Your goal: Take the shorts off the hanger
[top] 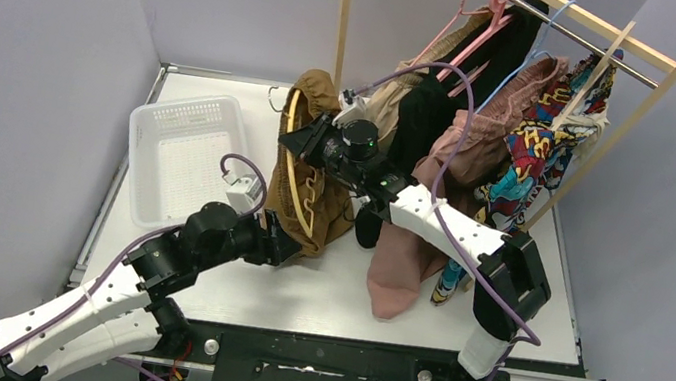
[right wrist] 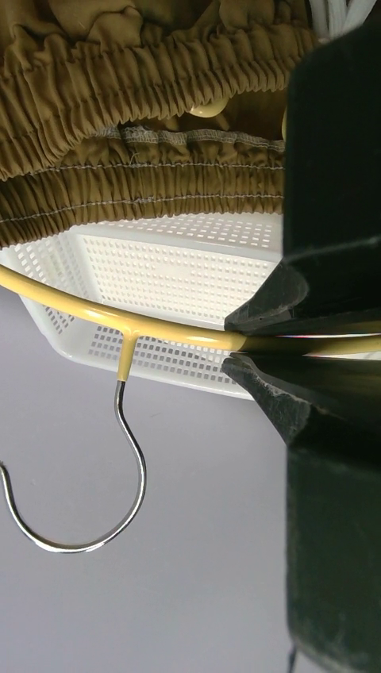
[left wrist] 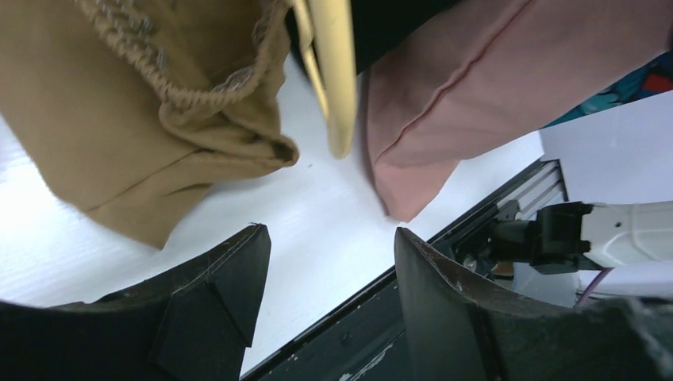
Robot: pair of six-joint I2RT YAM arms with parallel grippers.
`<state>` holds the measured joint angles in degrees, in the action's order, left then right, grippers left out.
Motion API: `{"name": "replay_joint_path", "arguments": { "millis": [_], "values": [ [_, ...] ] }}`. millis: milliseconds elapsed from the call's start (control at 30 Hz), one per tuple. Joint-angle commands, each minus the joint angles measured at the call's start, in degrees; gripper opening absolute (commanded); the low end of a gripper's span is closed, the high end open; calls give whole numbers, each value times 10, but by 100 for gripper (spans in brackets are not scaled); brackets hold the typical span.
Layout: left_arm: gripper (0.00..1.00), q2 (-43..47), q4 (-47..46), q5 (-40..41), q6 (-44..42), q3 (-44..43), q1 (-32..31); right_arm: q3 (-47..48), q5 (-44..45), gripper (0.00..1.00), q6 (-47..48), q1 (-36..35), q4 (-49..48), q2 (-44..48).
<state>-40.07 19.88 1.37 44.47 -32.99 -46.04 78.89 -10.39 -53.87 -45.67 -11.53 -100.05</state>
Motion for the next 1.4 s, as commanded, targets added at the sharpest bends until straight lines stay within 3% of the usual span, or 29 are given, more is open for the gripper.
{"name": "replay_joint_path", "arguments": {
  "millis": [0,133,333,600,733,800,967,1100,1367],
  "values": [
    [60,-2,-92,-7,-30,-38,-2,-3,1,0,1,4,-74,48],
    [64,-32,-131,20,-54,-35,-1,-12,-12,1,-18,3,-95,51],
    [61,-97,-192,57,-58,-24,0,-7,-21,1,-27,-5,-100,52],
    [28,-86,-255,95,-47,29,1,-9,-21,1,-30,-19,-106,60],
    [6,-59,-233,99,-57,28,1,4,-17,2,-27,-21,-99,50],
    [0,-40,-214,107,-64,25,1,5,-10,2,-27,-21,-93,47],
    [0,-13,-166,116,-78,15,3,11,-5,6,-15,-25,-77,44],
    [0,-11,-135,114,-91,-4,4,29,-24,15,8,-25,-46,36],
    [0,-21,-72,91,-121,-65,4,28,-37,55,50,-21,3,46]
  ]
}}
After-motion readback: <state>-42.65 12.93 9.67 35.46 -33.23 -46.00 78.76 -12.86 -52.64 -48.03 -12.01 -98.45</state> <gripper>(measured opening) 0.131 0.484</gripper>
